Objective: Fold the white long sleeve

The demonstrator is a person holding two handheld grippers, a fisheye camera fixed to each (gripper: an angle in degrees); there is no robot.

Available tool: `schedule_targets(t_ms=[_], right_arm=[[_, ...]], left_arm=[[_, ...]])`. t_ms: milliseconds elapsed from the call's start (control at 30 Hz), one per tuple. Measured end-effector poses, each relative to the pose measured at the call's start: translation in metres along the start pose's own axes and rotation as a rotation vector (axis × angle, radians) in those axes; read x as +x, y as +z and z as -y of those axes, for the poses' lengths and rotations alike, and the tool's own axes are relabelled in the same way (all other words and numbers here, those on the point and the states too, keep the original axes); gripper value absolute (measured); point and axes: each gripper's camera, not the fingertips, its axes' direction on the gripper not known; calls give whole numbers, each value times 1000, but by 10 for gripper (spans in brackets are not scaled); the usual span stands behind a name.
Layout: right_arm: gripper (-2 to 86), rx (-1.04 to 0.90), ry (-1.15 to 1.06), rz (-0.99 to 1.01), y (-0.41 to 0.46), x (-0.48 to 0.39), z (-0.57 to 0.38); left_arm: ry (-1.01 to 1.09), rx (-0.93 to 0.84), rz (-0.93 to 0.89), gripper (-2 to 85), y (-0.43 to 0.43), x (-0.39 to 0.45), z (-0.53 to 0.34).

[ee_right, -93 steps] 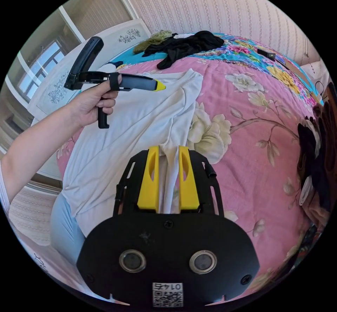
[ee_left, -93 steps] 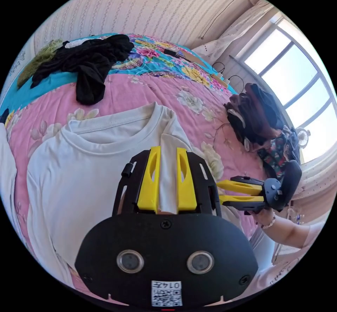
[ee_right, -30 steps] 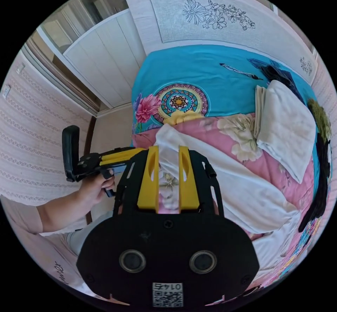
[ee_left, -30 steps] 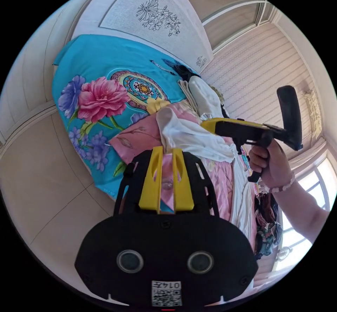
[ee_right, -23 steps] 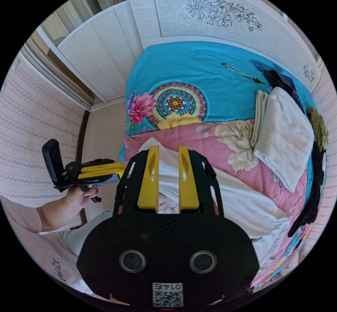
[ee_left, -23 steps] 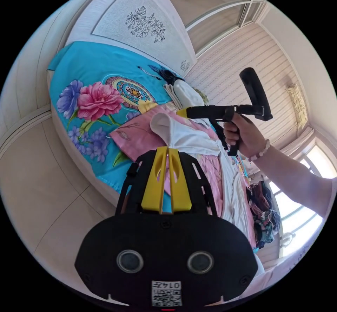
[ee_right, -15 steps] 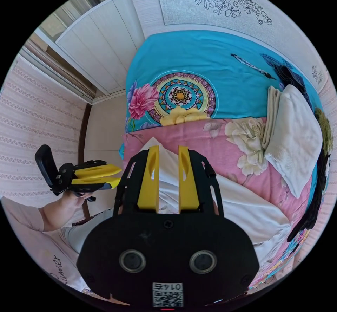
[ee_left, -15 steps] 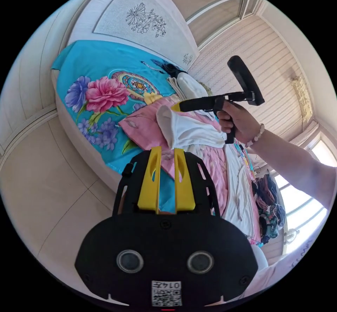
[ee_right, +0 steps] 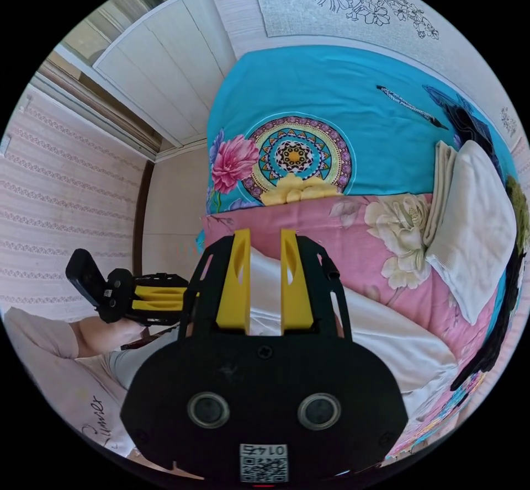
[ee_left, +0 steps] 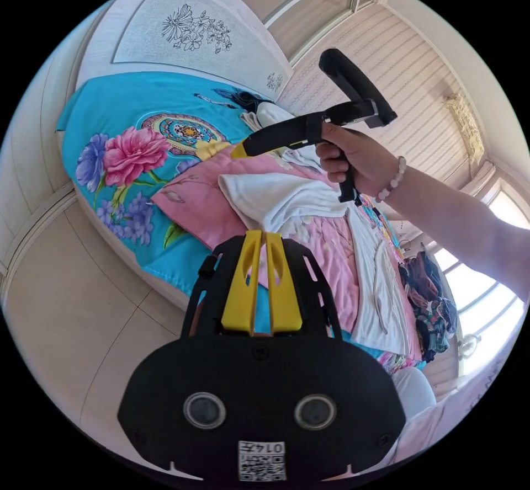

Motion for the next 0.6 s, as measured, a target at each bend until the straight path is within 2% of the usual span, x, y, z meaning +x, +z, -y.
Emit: schedule_targets(t_ms=[100,167,300,400,500,600], right_arm=[[81,-39,-41,35,9,-9,-5],[64,-123,-91,-28,22,-17,-12],[12,-67,-64,-44,1,-14,-31],[2,79,6,-17,-47,1,-66],[-1,300,99,41,-115,26,-137],[-2,491,210,6,-182,47,-239]], left_arm=[[-64,-21,-14,-9,8,-7,-3],[-92,-14,-26,-10,10,-8,-4],[-45,-21,-18,-10,8,6,1],[3,59,-125,-10,-8,30,13],[121,116,-254,-10,-20,76,31],[274,131,-391,-10,-15,141,46]])
